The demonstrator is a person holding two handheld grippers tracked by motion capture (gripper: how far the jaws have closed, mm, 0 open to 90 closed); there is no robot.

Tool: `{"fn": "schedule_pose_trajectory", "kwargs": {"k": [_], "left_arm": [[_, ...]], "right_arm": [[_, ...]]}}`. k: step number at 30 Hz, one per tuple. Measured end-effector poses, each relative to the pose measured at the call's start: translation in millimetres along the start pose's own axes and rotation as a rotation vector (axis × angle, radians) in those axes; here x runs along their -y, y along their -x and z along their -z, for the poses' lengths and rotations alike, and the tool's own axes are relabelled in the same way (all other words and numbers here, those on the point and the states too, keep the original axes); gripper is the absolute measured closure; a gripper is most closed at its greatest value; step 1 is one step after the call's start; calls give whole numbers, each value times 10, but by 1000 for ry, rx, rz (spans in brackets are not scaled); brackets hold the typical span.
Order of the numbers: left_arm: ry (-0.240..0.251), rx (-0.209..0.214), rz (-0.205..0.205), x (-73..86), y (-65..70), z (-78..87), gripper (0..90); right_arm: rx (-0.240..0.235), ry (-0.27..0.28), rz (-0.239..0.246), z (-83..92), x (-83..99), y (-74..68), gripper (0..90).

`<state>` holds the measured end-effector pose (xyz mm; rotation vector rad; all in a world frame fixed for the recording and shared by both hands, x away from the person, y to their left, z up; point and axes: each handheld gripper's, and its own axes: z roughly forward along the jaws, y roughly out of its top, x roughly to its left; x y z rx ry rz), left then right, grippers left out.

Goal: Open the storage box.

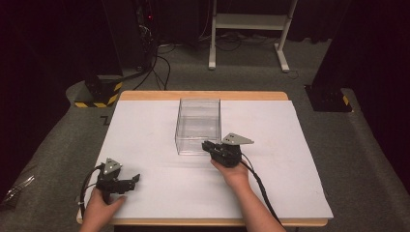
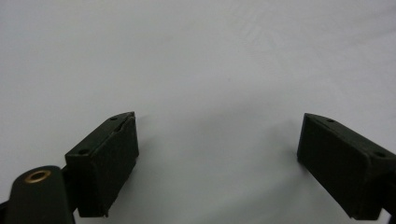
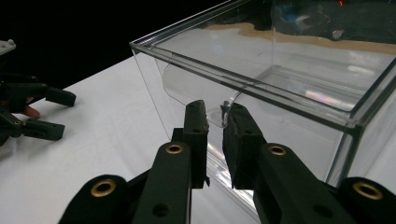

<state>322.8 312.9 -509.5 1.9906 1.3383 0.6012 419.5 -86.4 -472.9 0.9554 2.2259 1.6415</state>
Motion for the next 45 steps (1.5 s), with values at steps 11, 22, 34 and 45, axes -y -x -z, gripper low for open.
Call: {"fn": "schedule_pose_trajectory", "kwargs": {"k": [11,22,34,45], "left_arm": [[0,0,0,0,0,0,127],[0,0,0,0,0,0,128],[0,0,0,0,0,0,128],[0,0,0,0,0,0,127]], "right_arm": [[-14,3,3,89,53,-69,823],[-32,5,8,99,77,-78,769],[-68,7,-7,109,84,-72,812],[-75,-3,18,204,125,-155,827]]}}
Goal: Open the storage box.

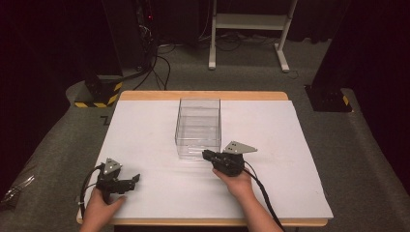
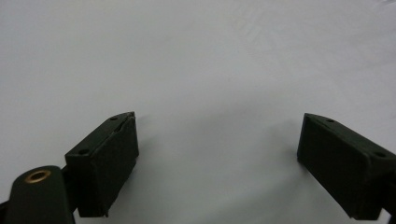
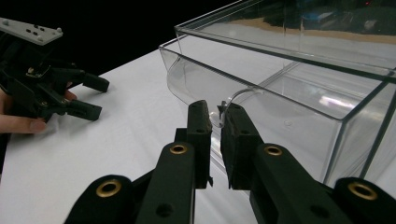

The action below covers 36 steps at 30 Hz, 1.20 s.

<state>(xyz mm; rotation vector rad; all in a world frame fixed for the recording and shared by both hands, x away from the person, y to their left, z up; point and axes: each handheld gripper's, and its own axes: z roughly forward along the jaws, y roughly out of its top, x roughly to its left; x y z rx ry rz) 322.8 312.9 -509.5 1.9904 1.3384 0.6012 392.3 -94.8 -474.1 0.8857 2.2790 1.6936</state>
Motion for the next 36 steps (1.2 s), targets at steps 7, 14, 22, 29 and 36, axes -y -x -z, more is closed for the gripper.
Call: {"fn": "schedule_pose_trajectory", "kwargs": {"k": [7,14,22,29,36], "left_arm": [[0,0,0,0,0,0,128],[0,0,0,0,0,0,127],[0,0,0,0,0,0,127],[0,0,0,0,0,0,127],[0,0,0,0,0,0,128]], "right_arm": [[-9,-2,4,66,45,-83,834],[-17,-4,5,117,81,-150,839],[-29,-9,16,174,116,-218,845],[-39,-16,20,227,149,-290,849],[-53,-30,31,301,185,-387,853]]}}
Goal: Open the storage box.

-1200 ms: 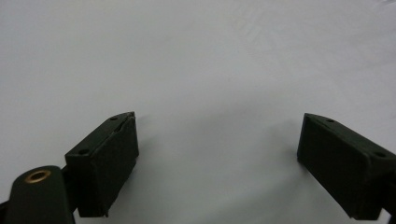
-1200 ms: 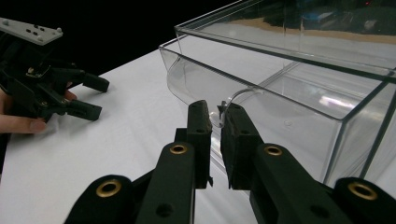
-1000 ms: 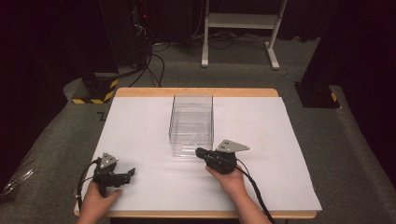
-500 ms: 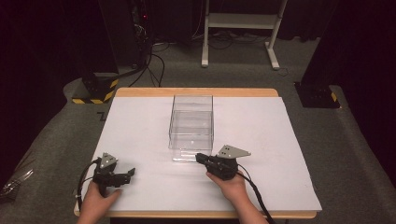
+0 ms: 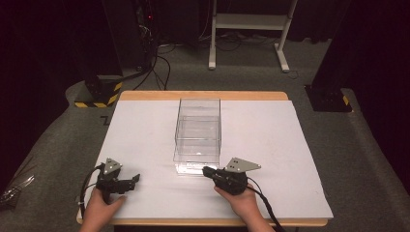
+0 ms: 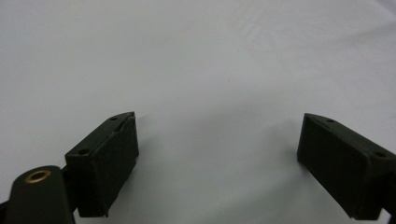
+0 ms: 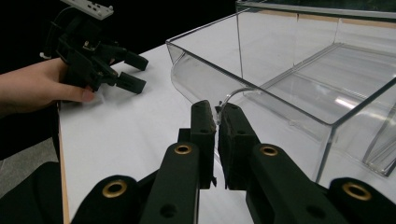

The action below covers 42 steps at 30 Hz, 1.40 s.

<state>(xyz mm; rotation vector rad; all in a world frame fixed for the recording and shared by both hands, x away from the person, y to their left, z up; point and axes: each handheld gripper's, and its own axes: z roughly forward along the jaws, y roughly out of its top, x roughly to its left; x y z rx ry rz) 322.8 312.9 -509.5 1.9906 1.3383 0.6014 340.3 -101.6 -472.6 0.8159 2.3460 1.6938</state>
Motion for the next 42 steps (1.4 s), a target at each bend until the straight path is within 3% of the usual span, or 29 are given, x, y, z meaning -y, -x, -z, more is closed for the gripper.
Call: {"fn": "schedule_pose_trajectory", "kwargs": {"k": [11,31,42], "left_arm": [[1,0,1,1,2,0,128],[0,0,1,1,2,1,128],[0,0,0,0,0,0,127]], "right_arm": [[-23,-11,0,102,77,-118,854],[-65,-46,46,260,186,-335,859],[-75,-25,34,269,224,-327,847]]}}
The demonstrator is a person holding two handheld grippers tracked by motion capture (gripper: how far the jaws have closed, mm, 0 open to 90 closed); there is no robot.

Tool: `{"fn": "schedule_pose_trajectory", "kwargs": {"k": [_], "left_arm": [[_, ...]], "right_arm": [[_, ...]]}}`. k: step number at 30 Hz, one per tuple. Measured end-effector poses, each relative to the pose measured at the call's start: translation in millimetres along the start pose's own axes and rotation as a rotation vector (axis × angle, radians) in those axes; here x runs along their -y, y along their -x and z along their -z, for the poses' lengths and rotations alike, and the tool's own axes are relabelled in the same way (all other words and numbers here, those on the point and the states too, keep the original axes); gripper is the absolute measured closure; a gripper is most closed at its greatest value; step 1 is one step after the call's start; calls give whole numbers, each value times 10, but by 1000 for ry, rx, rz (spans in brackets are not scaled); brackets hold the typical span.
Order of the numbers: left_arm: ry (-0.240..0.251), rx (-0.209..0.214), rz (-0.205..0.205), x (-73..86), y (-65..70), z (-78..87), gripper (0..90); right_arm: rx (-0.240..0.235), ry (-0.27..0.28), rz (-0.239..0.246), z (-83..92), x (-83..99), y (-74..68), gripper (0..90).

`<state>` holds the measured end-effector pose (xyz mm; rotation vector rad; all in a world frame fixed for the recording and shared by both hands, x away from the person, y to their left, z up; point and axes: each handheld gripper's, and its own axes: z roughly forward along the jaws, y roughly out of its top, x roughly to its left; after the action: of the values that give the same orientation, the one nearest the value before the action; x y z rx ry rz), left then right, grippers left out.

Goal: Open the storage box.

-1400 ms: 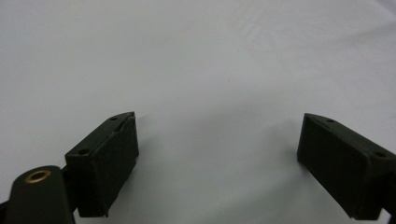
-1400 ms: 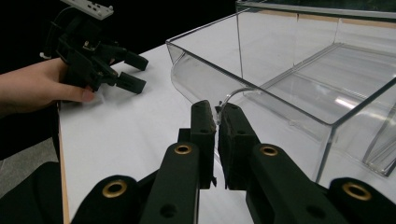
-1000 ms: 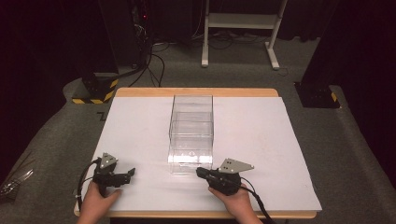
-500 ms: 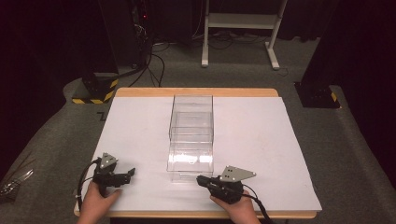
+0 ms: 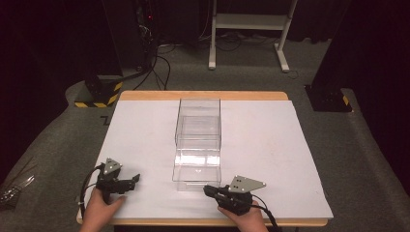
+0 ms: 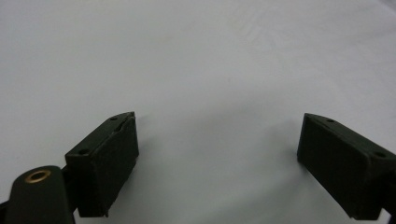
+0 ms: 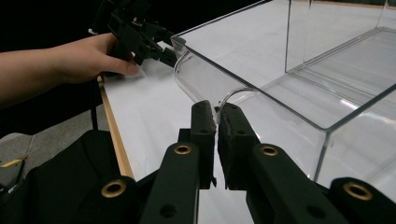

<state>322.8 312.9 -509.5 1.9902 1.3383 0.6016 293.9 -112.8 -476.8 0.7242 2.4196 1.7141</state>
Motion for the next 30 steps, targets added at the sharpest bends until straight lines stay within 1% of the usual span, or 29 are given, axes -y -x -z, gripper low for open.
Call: {"fn": "schedule_pose_trajectory", "kwargs": {"k": [8,14,17,18,21,24,25,27,28,29,30], "left_arm": [[0,0,0,0,0,0,128],[0,0,0,0,0,0,127],[-1,0,0,0,-1,0,127],[0,1,1,0,0,0,127],[0,1,1,0,0,-1,127],[0,1,1,0,0,0,127],[0,1,1,0,0,0,127],[0,1,1,0,-1,0,127],[0,1,1,0,-1,-1,127],[0,1,1,-1,-1,-1,127],[0,1,1,0,0,-1,127]], "right_arm": [[17,29,-5,57,-13,14,807],[26,54,11,146,-39,17,811],[30,78,20,198,-76,8,815],[33,96,22,226,-105,6,816],[36,112,24,251,-134,13,816],[51,135,32,280,-181,32,807],[51,135,32,280,-181,32,807],[70,141,41,296,-200,50,792],[86,149,40,318,-214,86,778],[86,149,40,318,-214,86,778],[97,151,37,330,-218,105,770]]}}
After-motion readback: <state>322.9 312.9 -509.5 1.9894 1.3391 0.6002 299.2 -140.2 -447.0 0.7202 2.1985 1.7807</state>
